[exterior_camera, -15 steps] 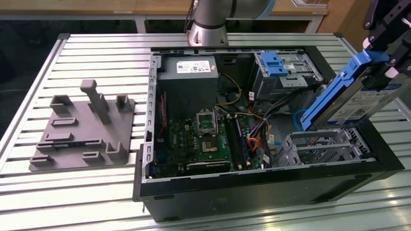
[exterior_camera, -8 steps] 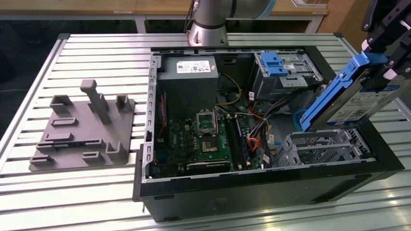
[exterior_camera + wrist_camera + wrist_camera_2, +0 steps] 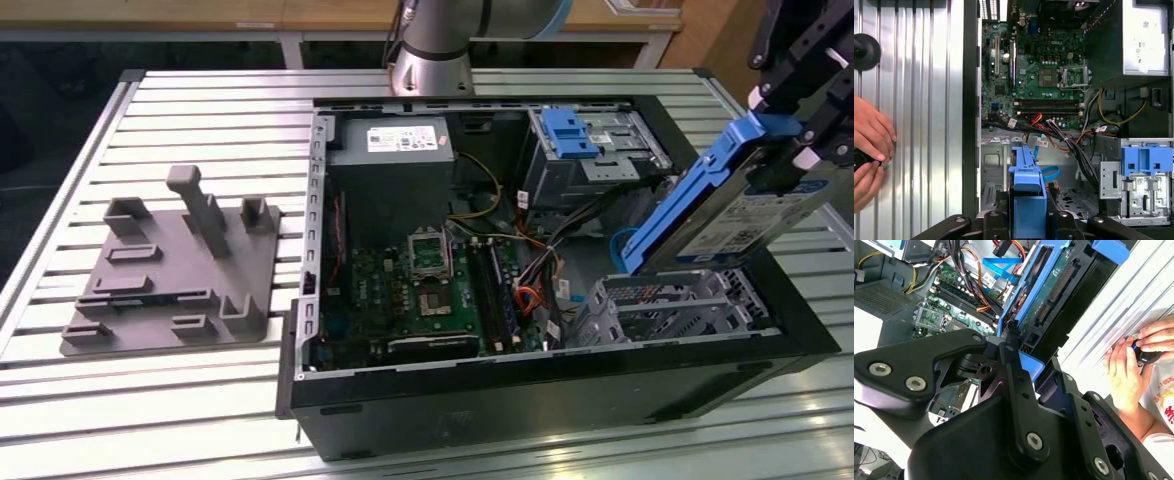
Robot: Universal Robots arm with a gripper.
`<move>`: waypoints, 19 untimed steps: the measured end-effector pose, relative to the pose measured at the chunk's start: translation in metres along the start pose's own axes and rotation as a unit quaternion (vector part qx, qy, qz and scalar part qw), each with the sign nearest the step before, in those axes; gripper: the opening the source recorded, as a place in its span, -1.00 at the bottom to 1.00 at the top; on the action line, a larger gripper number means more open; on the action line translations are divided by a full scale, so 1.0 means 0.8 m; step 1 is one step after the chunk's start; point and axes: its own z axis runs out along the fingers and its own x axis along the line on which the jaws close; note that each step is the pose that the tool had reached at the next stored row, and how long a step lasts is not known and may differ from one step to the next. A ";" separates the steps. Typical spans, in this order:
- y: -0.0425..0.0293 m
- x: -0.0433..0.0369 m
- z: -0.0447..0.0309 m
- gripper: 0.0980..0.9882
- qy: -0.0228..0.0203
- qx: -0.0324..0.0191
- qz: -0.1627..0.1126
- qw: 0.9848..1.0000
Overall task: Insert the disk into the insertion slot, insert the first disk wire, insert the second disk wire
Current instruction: 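Insert the disk into the insertion slot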
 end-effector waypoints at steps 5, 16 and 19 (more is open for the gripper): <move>0.0000 0.000 0.0021 -0.41 0.000 0.000 0.000 1.000; -0.0002 0.000 0.0068 -0.41 0.000 0.000 0.000 1.000; -0.0002 0.001 0.0083 -0.41 0.000 0.000 0.000 1.000</move>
